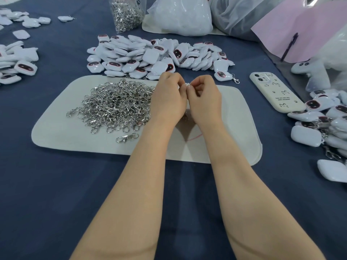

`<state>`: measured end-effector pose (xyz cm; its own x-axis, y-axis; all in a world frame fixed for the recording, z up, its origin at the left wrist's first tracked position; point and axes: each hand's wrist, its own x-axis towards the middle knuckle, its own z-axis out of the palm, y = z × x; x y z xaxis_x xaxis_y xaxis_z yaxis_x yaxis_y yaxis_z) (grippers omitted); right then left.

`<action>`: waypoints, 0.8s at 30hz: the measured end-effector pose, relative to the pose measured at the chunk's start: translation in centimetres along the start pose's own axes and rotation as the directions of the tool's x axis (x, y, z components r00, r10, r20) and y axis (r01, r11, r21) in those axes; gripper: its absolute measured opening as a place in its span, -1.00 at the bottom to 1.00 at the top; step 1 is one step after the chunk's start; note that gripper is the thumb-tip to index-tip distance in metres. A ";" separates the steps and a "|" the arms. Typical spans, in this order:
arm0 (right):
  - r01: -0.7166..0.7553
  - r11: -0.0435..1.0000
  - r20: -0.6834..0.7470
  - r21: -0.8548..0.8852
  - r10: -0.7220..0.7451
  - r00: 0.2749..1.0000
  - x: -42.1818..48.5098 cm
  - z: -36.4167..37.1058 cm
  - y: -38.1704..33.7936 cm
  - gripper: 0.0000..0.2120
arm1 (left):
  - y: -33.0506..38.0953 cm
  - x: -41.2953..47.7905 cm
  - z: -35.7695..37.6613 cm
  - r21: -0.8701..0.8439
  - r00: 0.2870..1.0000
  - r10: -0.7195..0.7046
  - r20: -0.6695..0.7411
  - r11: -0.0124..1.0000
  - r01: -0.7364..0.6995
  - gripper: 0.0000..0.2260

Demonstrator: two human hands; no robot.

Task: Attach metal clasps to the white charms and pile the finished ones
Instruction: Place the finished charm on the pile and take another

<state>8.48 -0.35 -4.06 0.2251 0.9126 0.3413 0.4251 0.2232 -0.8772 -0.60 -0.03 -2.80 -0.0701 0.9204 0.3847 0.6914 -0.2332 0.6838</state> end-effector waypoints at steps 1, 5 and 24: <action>0.001 1.000 0.000 -0.004 -0.001 1.000 0.0 0.0 0.0 -0.93 | 0.1 0.0 0.0 0.001 1.000 -0.001 0.001 1.000 0.001 -0.89; -0.003 1.000 0.029 -0.028 0.004 1.000 0.1 0.0 0.1 -0.92 | 0.3 -0.2 -0.2 0.015 1.000 0.003 0.011 1.000 -0.003 -0.89; 0.052 0.995 0.056 -0.084 -0.048 0.997 -0.1 -0.6 0.4 -0.89 | -0.8 0.2 -0.5 -0.235 0.989 -0.104 0.107 0.964 0.127 -0.95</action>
<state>9.12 -0.57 -4.31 0.1555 0.9186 0.3634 0.5088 0.2409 -0.8265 -1.54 0.22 -2.92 -0.0641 0.9681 0.2424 0.4886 -0.1814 0.8534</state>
